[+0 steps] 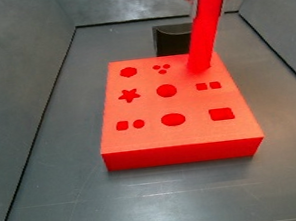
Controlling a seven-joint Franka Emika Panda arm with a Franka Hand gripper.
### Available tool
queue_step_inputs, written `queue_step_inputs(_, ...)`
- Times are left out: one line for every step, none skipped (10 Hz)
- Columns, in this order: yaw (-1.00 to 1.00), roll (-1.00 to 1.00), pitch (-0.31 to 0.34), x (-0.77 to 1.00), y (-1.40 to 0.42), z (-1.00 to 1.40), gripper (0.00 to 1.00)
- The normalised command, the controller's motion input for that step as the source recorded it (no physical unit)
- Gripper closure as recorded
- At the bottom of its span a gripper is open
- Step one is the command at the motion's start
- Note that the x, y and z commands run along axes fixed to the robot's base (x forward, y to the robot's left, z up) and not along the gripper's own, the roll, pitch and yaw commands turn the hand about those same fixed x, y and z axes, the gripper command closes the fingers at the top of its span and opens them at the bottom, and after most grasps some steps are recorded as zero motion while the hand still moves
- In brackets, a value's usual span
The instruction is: Insert the arch object.
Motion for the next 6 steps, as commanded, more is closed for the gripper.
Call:
queue_step_inputs(0.00, 0.17, -0.131, 0.00, -0.06, -0.87, 1.00)
queue_step_inputs(0.00, 0.12, -0.140, 0.00, -0.03, -0.91, 1.00)
queue_step_inputs(0.00, 0.11, -0.147, 0.00, -0.04, -0.92, 1.00)
queue_step_inputs(0.00, 0.10, -0.171, 0.00, -0.04, -0.87, 1.00)
queue_step_inputs(0.00, 0.01, -0.030, 0.00, 0.01, -0.17, 1.00)
queue_step_inputs(0.00, 0.00, 0.000, 0.00, 0.00, 0.00, 1.00)
